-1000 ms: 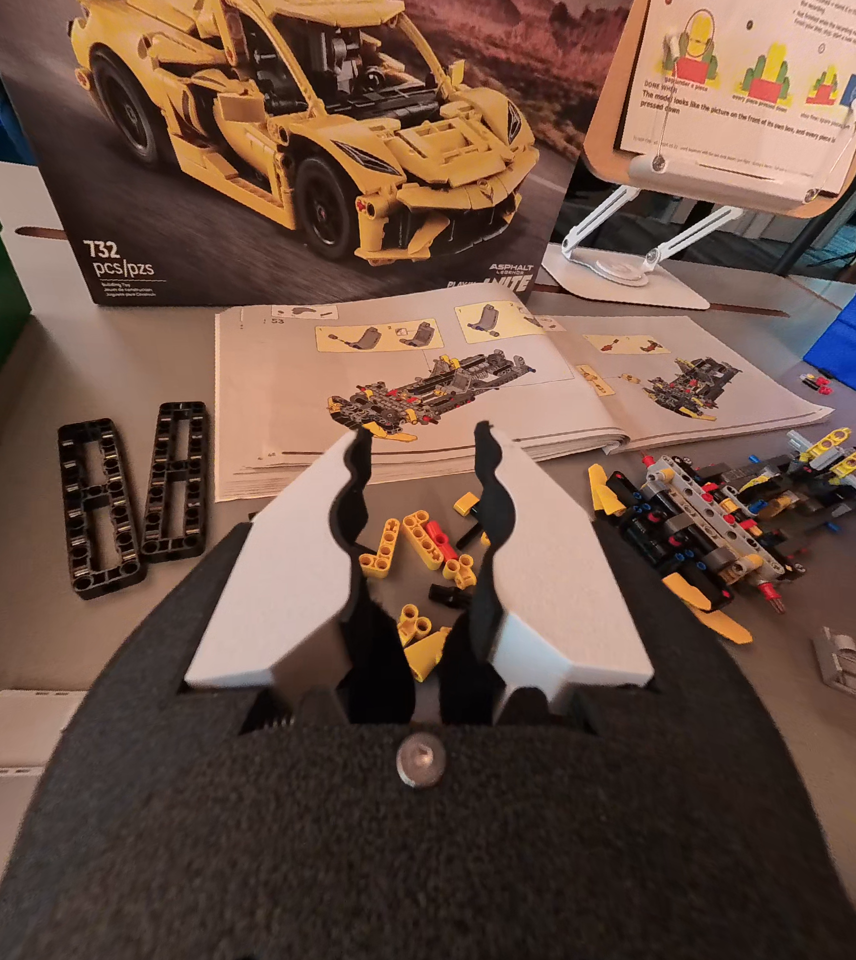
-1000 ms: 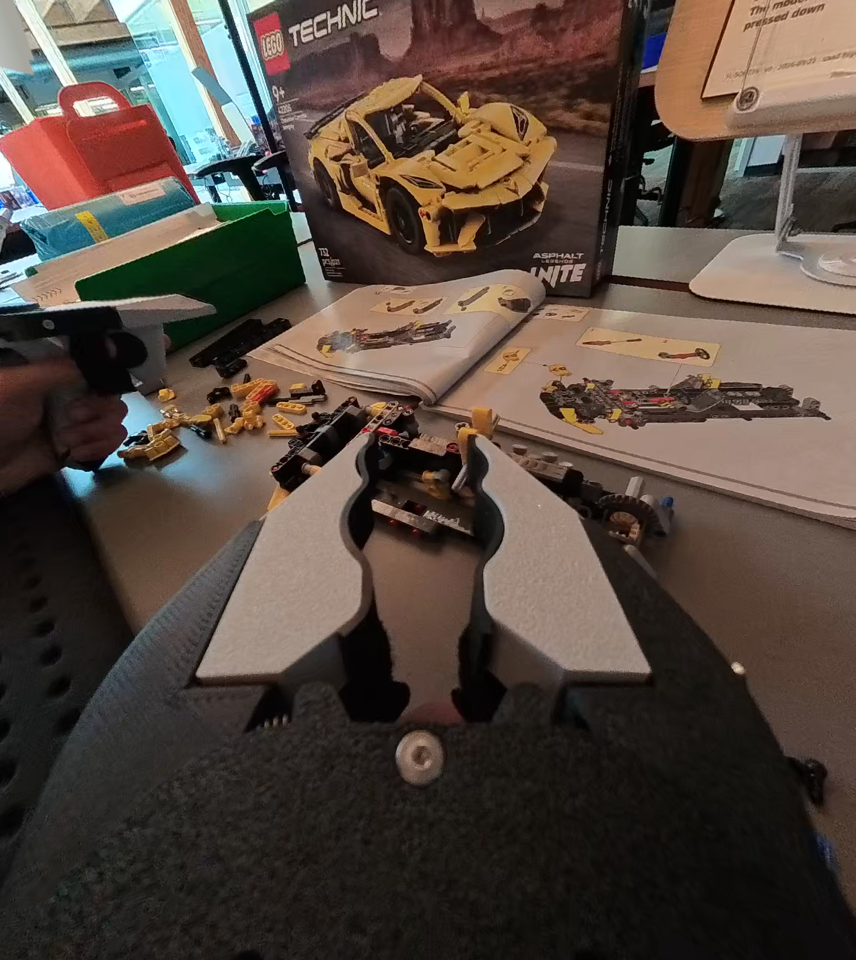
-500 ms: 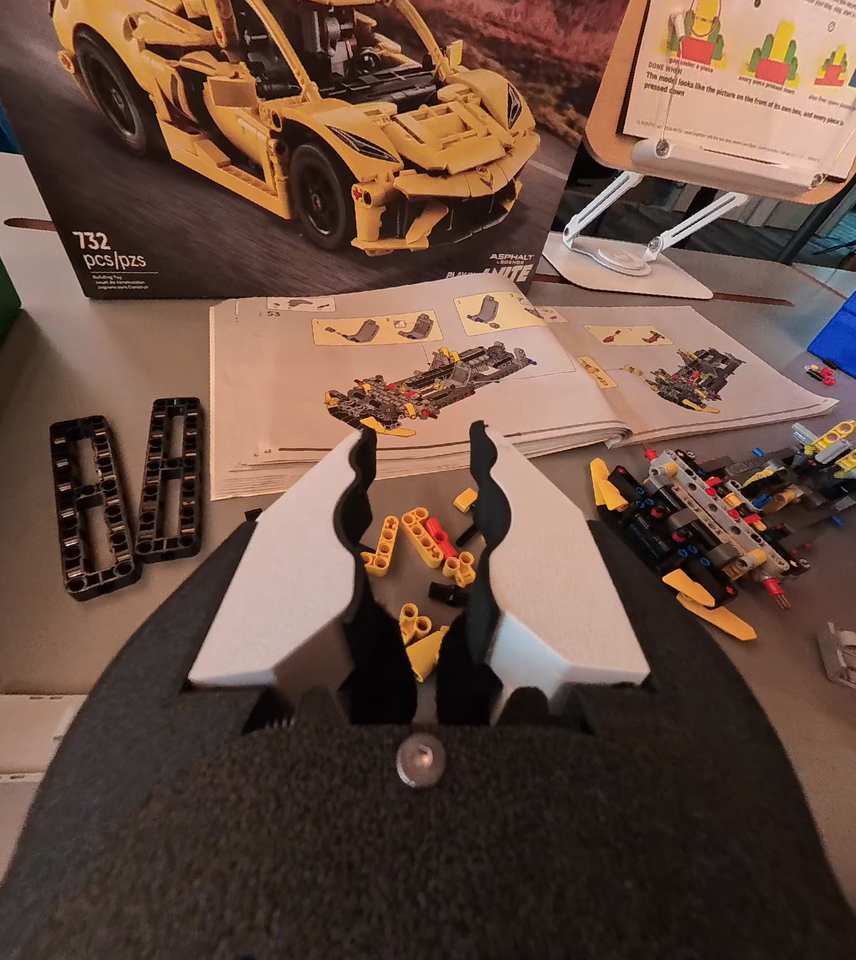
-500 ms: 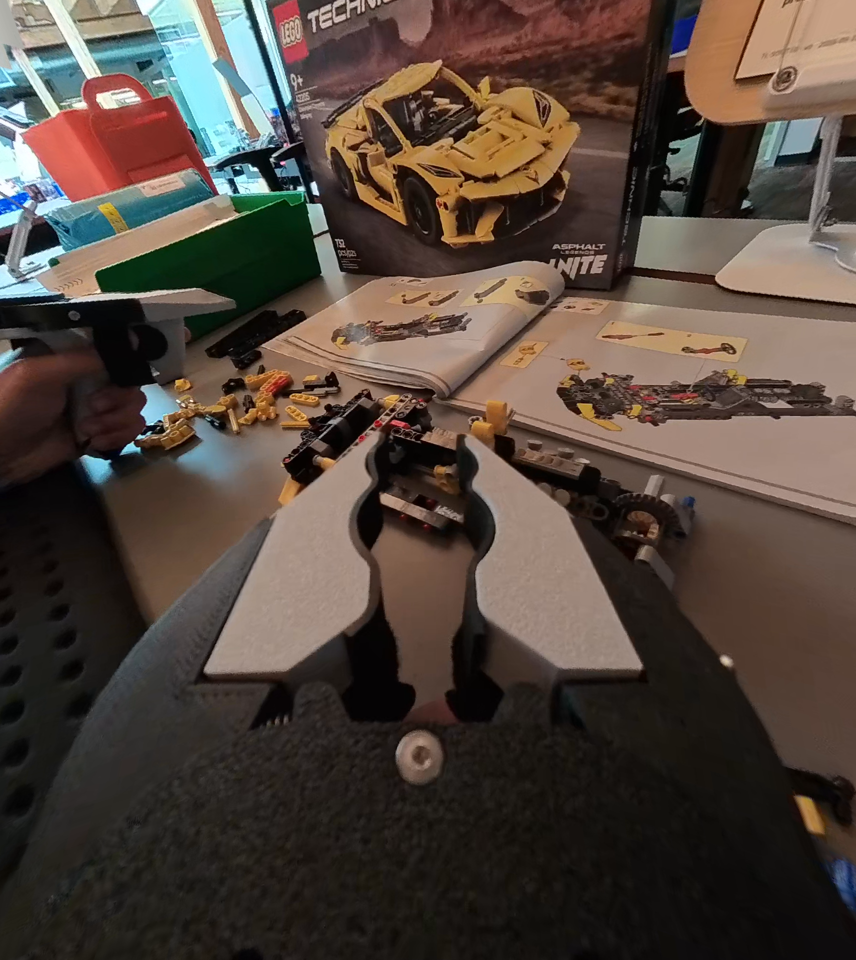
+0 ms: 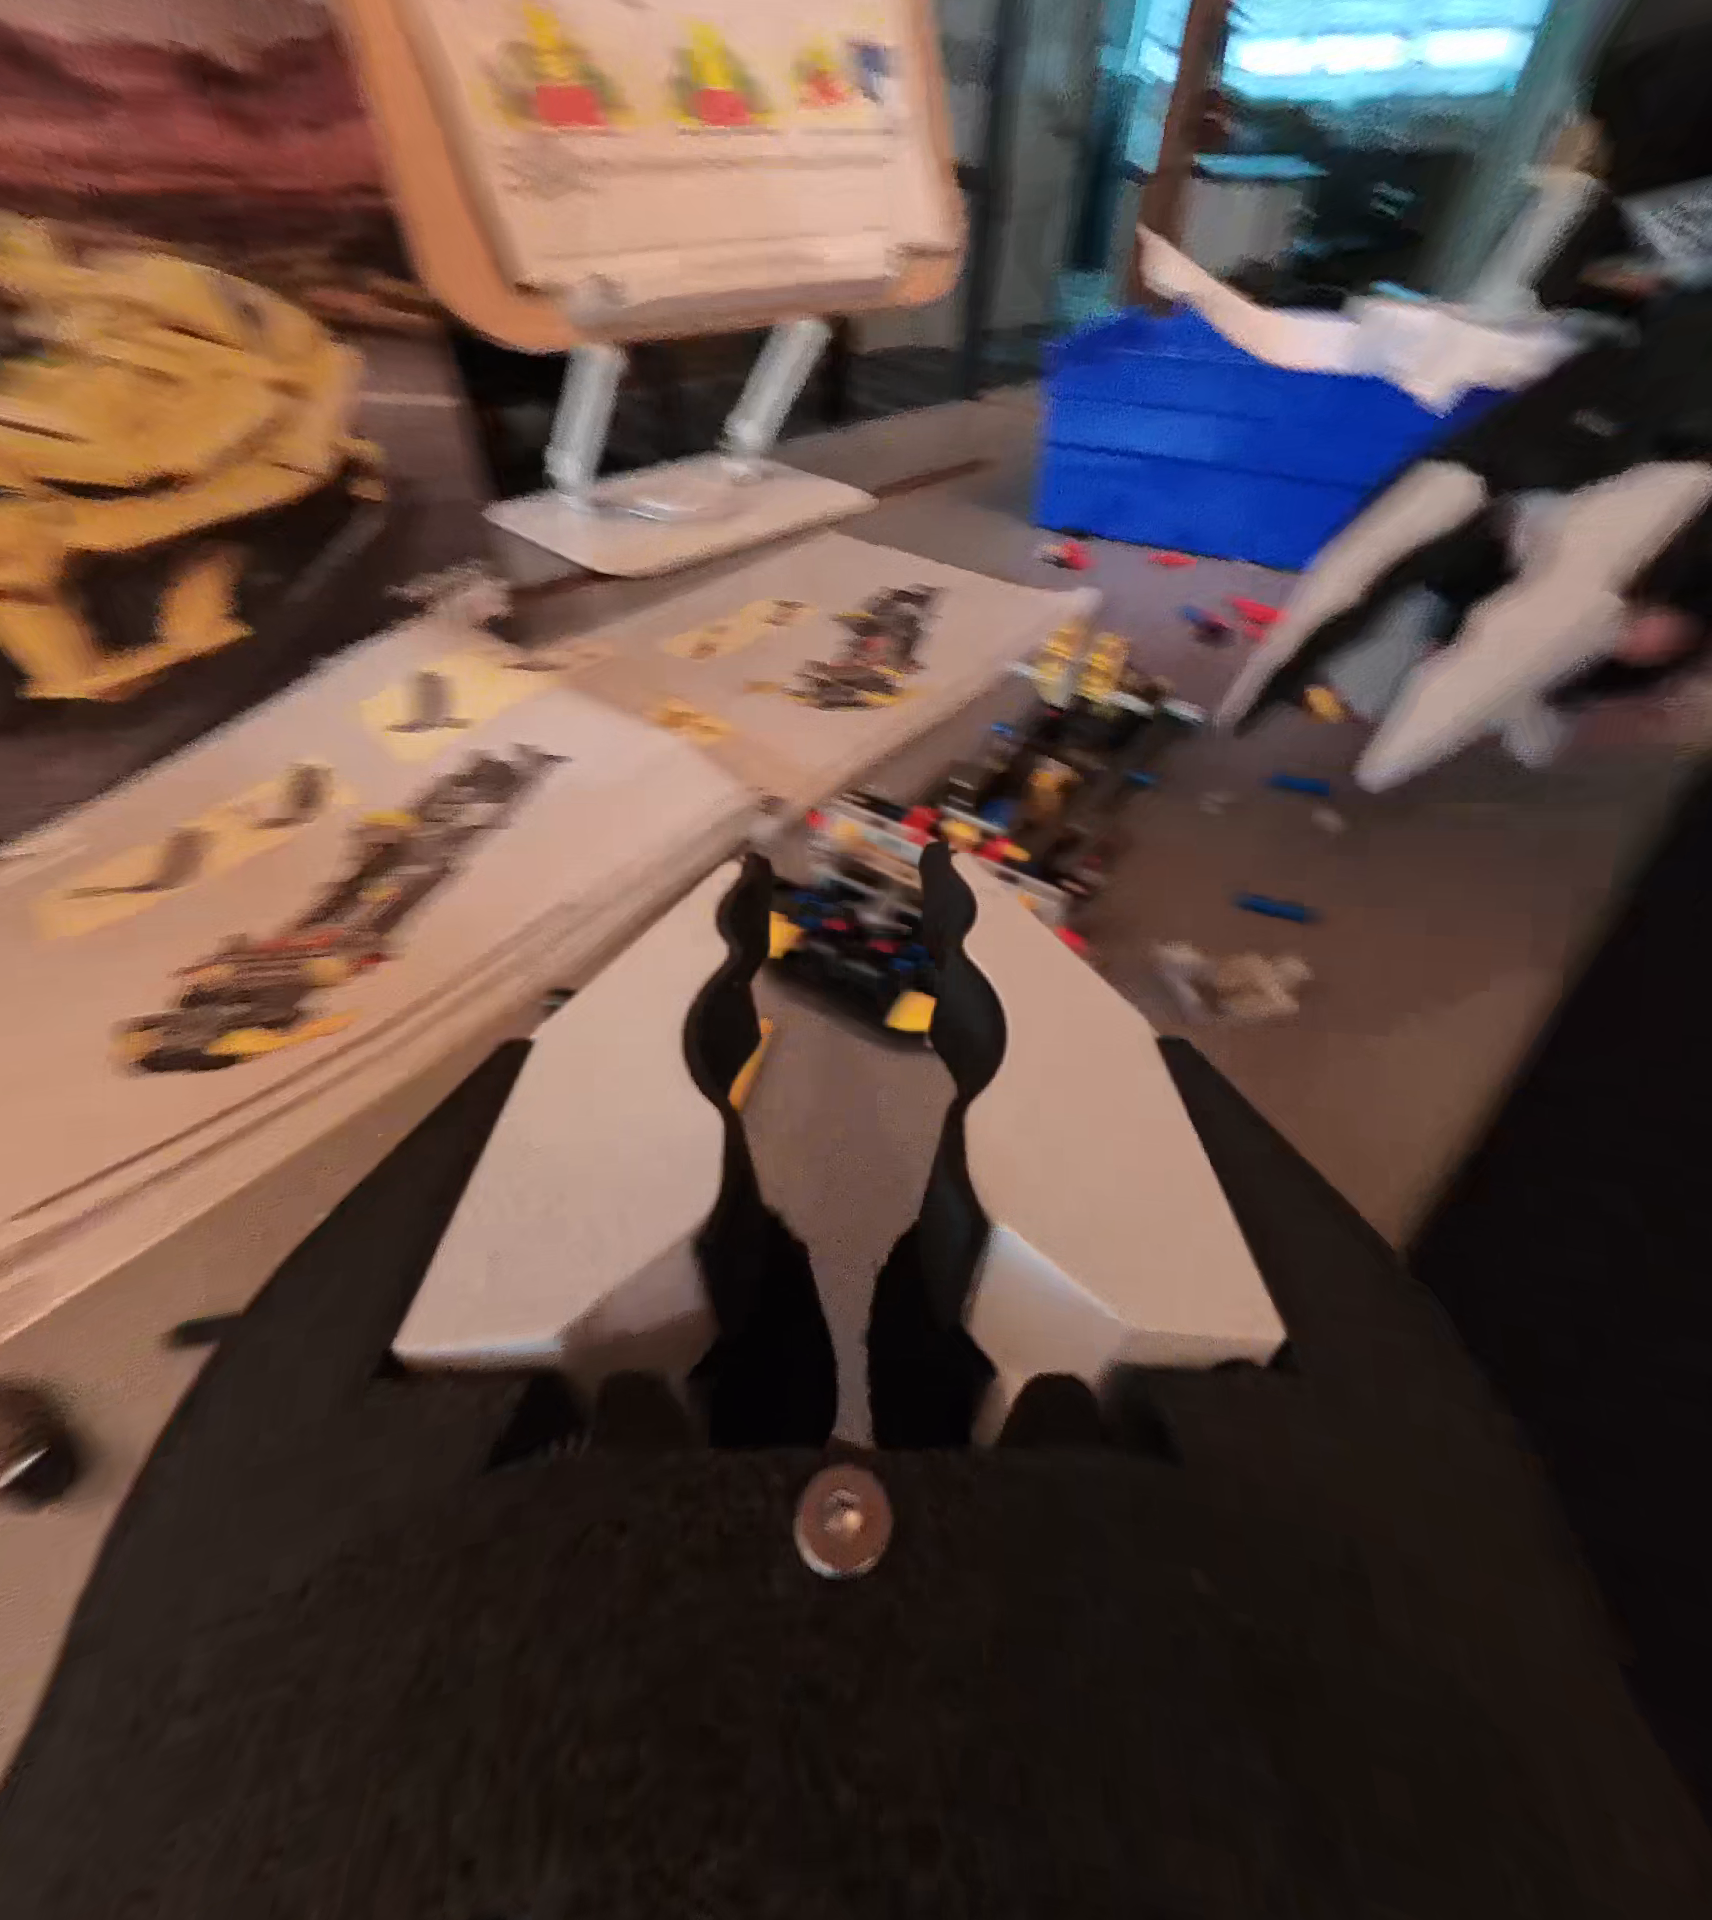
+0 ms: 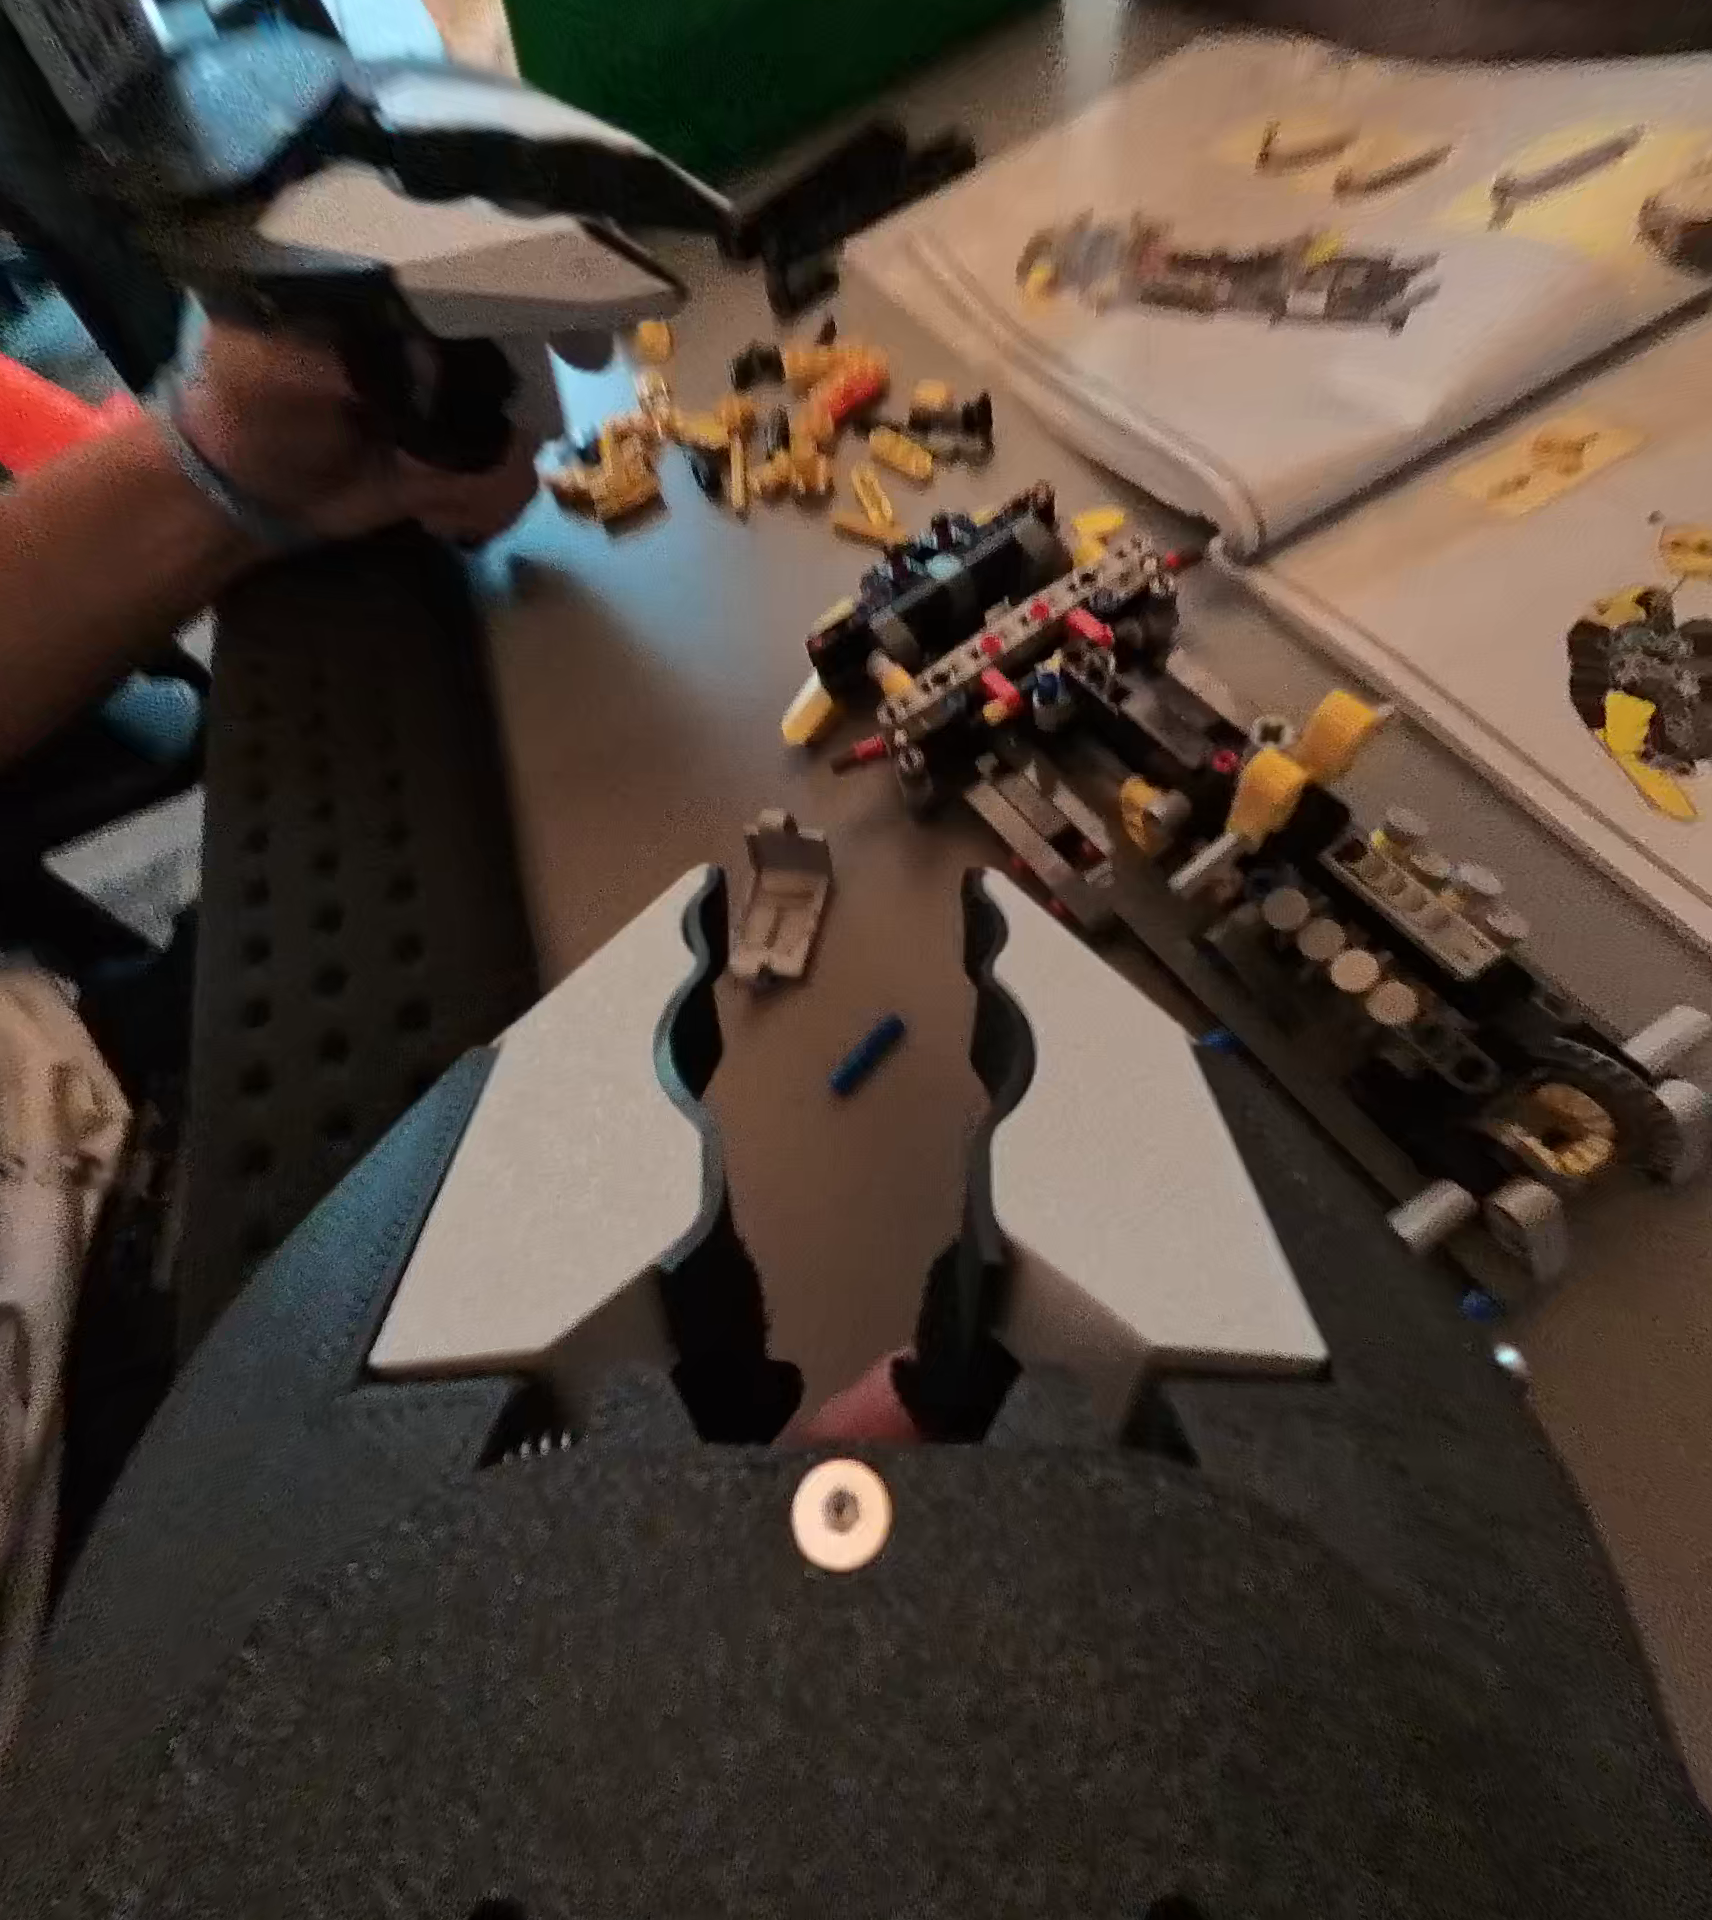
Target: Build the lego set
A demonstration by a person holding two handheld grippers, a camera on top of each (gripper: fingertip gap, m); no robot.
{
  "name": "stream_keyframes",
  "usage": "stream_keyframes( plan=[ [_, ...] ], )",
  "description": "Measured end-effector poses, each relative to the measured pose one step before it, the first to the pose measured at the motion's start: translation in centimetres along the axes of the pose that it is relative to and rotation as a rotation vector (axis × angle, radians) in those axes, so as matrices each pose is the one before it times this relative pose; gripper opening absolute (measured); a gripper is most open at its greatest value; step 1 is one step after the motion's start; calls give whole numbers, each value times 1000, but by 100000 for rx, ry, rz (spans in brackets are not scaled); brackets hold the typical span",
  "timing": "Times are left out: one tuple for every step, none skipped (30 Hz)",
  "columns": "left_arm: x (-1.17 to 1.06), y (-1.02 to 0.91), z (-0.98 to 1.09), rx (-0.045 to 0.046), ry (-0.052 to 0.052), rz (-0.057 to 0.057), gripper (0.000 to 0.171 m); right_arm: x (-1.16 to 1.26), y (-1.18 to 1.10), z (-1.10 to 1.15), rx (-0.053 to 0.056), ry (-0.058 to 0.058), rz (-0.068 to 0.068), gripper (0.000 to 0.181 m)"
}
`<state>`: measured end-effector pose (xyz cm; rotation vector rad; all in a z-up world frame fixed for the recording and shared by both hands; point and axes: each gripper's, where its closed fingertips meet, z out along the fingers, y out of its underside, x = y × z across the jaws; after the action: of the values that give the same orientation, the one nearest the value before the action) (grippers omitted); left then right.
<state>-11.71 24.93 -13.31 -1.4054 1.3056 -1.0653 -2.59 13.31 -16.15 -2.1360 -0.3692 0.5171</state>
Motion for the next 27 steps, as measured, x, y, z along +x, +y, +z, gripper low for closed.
stream_keyframes(
  plan=[
    [1729,615,381,-4648,8193,1657,26,3,490,-111,-4665,-737,-2296,44],
    [1317,429,441,-4198,4982,2976,27,-246,350,-59,-2478,-890,-3009,41],
    [777,272,488,-3313,980,3815,28,-69,348,-5,-1587,1188,-3203,37],
    [678,329,530,-3726,508,3749,28,-41,544,100,-2385,1806,-2425,34],
    [711,407,566,-4455,1504,3139,29,-226,800,253,-3856,627,-1646,33],
    [773,399,555,-4533,2361,2733,30,-151,818,333,-4098,866,-920,33],
    [706,252,479,-3883,2167,2562,30,-61,714,343,-3322,1357,-719,33],
    [709,31,362,-2570,2171,2327,30,-66,602,287,-2762,1339,-783,33],
    [689,-106,262,-1672,2236,1845,29,36,475,226,-2131,1789,-722,33],
    [529,-242,189,-950,1502,775,29,157,356,194,-1566,2447,-686,32],
    [433,-343,112,50,1208,-372,29,96,234,151,-1109,1998,-615,29],
    [422,-330,60,529,1383,-984,28,0,92,127,-394,1507,-451,27],
    [252,-215,28,304,520,-1108,27,4,3,110,77,1504,-166,26],
    [193,-94,19,-23,197,-653,27,-5,24,128,-172,1237,-333,24],
    [236,53,8,-545,446,-4,27,-35,-57,138,153,986,-607,24],
    [206,155,17,-983,184,511,27,-75,-90,149,489,590,-333,23],
    [142,202,6,-1087,-345,803,26,-27,-19,143,30,431,169,21],
    [173,240,21,-1272,-218,892,26,-75,-89,93,490,-283,865,18],
    [218,275,18,-1452,-150,872,26,-7,-66,88,290,-314,1182,16],
    [196,259,25,-1405,-400,967,26,143,-25,77,94,389,1321,10],
    [216,253,16,-1399,-518,1083,26,320,-26,44,210,1509,1236,5],
    [185,234,16,-1312,-865,1176,26,133,-45,48,204,278,1374,5],
    [132,182,6,-1019,-1217,1297,27,32,-27,19,167,-493,1556,5],
    [33,79,9,-594,-1912,1513,28,16,-138,-39,732,-551,2046,5],
    [-227,-64,-10,112,-3662,1668,30,-91,-602,-178,3523,-1008,3032,5],
    [-393,-270,-43,1188,-4724,1775,34,-334,-1212,-358,6825,-2170,4308,5],
    [-510,-595,-89,3220,-5471,1618,39,-553,-1720,-440,9423,-3232,6261,4]
  ],
)
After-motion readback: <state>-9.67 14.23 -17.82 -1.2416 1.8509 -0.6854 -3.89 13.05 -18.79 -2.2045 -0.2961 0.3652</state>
